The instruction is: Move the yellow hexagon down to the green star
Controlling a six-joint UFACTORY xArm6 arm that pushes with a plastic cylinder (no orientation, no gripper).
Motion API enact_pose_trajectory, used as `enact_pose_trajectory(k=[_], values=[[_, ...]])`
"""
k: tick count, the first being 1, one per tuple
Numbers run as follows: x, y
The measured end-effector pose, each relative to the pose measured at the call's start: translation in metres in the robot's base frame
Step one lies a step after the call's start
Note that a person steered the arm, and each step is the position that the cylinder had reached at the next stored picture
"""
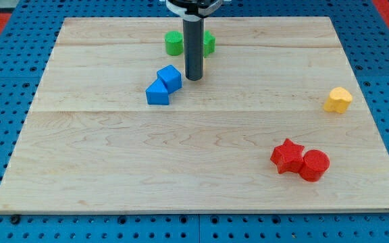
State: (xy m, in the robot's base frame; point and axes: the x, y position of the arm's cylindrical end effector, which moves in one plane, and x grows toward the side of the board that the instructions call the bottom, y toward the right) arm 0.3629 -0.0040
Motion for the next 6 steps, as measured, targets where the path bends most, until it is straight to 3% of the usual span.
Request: enact_pose_trajectory(k=[1,4,6], values=[[-0.014,-0.071],[-0.032,-0.035],[-0.012,0.008]])
